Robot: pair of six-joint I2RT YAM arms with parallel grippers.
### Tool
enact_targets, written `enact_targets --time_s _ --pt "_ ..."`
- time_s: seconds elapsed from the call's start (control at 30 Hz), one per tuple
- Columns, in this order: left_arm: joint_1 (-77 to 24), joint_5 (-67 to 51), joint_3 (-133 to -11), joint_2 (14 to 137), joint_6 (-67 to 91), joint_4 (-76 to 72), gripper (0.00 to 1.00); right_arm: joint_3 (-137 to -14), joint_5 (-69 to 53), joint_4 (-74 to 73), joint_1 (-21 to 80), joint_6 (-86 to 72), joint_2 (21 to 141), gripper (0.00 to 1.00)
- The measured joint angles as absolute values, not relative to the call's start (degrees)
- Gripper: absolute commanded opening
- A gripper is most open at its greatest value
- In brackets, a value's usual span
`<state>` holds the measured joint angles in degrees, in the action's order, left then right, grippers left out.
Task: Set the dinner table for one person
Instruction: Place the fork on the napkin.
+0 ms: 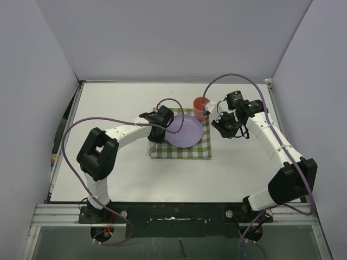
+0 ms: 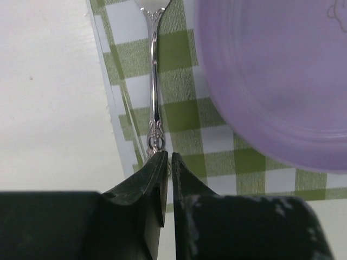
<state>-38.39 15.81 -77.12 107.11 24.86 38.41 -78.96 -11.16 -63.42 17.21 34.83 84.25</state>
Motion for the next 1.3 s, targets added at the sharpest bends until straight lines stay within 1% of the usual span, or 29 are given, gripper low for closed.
enact_targets --time_s 0.33,0.6,0.8,0.87,0.93,1.1,1.17,1.3 --pt "-34.04 13.15 -81.01 113.25 21.67 34.17 0.08 -77.32 -9.93 -63.48 17.21 34.87 84.25 0.11" --pt "-33.58 10.26 -85.43 116.86 20.49 32.71 0.08 -77.28 -9.89 -63.51 17.21 34.85 84.25 0.11" --pt "-33.54 8.95 -86.35 118.24 20.34 32.77 0.08 -77.28 -9.85 -63.53 17.21 34.85 84.27 0.11" --pt "-33.52 8.91 -86.41 118.41 20.43 33.01 0.1 -77.28 -9.85 -63.51 17.21 34.85 84.27 0.11" --pt "-33.45 9.13 -86.41 118.41 20.62 33.26 0.16 -77.19 -9.85 -63.51 17.21 34.85 84.29 0.11" --pt "-33.36 10.33 -86.39 118.37 20.86 33.15 0.27 -76.93 -9.85 -63.48 17.21 34.87 85.01 0.11" --pt "-33.32 10.57 -86.39 118.34 20.84 33.12 0.28 -76.66 -9.85 -63.48 17.21 34.85 85.19 0.12" --pt "-33.28 10.87 -86.19 118.34 20.8 32.97 0.28 -76.53 -9.87 -63.53 17.21 34.87 85.19 0.12"
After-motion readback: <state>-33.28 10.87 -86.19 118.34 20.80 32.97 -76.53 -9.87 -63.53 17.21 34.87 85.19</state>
